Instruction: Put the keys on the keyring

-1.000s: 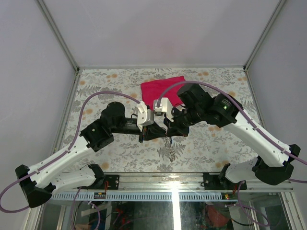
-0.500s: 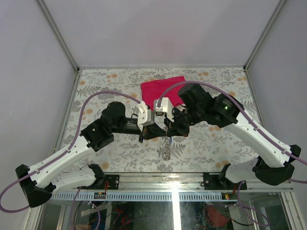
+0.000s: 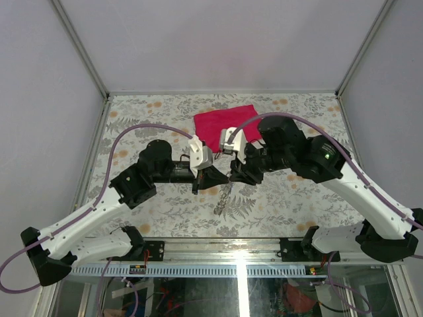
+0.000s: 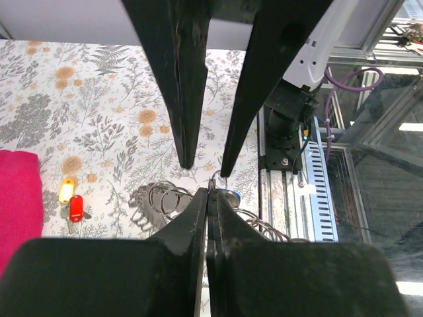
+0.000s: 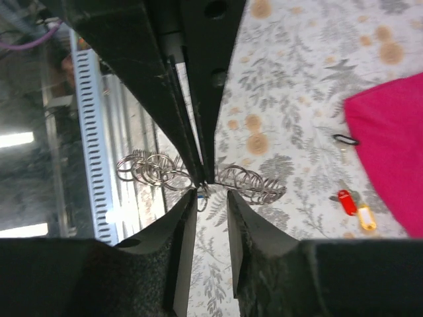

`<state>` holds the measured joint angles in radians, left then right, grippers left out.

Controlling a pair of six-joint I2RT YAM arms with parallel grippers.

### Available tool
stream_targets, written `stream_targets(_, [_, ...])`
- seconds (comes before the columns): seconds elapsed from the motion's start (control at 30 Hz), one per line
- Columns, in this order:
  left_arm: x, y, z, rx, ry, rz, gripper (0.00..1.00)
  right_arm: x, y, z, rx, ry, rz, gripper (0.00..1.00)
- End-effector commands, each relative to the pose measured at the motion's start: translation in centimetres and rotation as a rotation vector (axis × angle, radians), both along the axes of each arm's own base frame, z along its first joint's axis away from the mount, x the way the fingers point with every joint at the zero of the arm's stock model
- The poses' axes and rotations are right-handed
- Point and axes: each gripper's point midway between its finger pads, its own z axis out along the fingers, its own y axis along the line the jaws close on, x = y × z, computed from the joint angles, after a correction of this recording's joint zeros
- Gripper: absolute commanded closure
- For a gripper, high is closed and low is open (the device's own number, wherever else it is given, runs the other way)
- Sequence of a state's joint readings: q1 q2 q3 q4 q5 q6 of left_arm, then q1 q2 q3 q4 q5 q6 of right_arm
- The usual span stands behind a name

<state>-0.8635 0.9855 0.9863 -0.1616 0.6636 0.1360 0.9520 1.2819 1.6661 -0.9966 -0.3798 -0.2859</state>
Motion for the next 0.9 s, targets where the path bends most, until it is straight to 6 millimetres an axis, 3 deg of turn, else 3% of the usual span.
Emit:
stream_targets(0.0, [0.8,0.1,3.4,-0.102,-0.031,0.070,1.00,1.6,0.0,3.5,0.122,-0.108,-0.109,0.67])
stream_targets(0.17, [1.4,0.5,4.0,-0.159,-0.028,0.128,1.00,2.6,-0.7,4.5,0.228,-0.118,-0.249,0.61])
stream_targets(0.33, [2.3,0.9,4.7,-0.205,-0.021,0.181,1.00,4.6,-1.3,5.6,0.330,-0.079,-0.461,0.61])
stream_targets(0.5, [3.7,1.9,5.4,-0.263,0.018,0.207,1.00,6.6,-2.1,6.5,0.437,0.034,-0.561,0.61])
stream_targets(0.63, [4.4,2.7,6.2,-0.305,0.007,0.237,1.00,7.7,-2.9,7.2,0.577,0.199,-0.549,0.61])
stream_targets(0.87, [6.2,4.1,7.5,-0.403,-0.002,0.281,1.00,6.9,-1.9,7.8,0.746,0.361,-0.457,0.55])
